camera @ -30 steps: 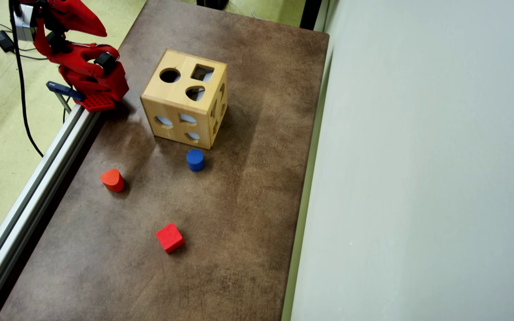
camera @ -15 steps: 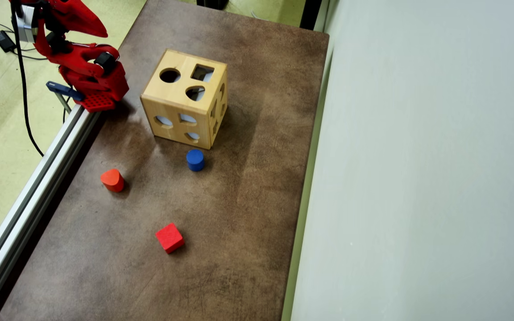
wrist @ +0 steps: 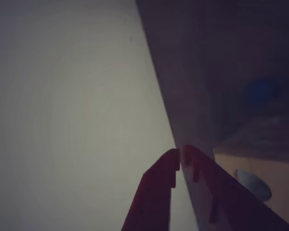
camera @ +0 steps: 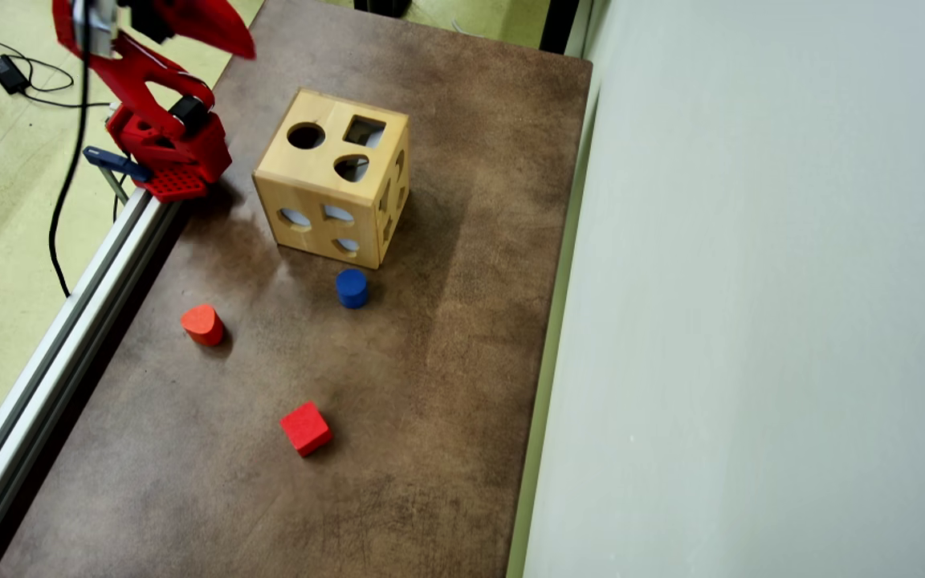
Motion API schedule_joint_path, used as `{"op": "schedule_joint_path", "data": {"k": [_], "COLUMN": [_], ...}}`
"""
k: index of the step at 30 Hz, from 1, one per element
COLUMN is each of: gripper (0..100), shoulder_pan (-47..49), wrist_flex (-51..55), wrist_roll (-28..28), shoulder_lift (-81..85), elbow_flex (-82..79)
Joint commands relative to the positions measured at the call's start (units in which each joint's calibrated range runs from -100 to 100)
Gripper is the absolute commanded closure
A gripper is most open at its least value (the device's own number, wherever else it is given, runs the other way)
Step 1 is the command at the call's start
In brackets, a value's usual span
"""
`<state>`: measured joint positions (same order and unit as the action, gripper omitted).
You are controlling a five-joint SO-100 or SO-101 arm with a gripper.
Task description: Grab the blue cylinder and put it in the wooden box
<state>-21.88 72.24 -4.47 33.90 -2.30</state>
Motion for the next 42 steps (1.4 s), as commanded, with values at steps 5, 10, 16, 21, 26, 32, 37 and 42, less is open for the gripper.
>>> {"op": "schedule_joint_path", "data": {"k": [5, 10, 16, 21, 26, 32, 37, 42], "gripper": [98, 98, 98, 98, 98, 98, 98, 98], "shoulder_pan": [-7.31, -6.35, -3.15, 0.49, 4.5, 4.65, 5.61, 5.69], "wrist_flex": [-8.5, -10.35, -12.04, -13.57, -15.98, -17.51, -17.59, -17.59], "wrist_roll": [-0.29, -0.29, -0.29, -0.29, -0.34, -0.44, -4.44, -7.08], "shoulder_lift": [-23.83, -34.87, -42.77, -42.52, -43.03, -45.83, -51.1, -51.86], "elbow_flex": [1.86, 2.39, 2.48, 2.48, 2.57, 2.39, 2.48, 2.48]}}
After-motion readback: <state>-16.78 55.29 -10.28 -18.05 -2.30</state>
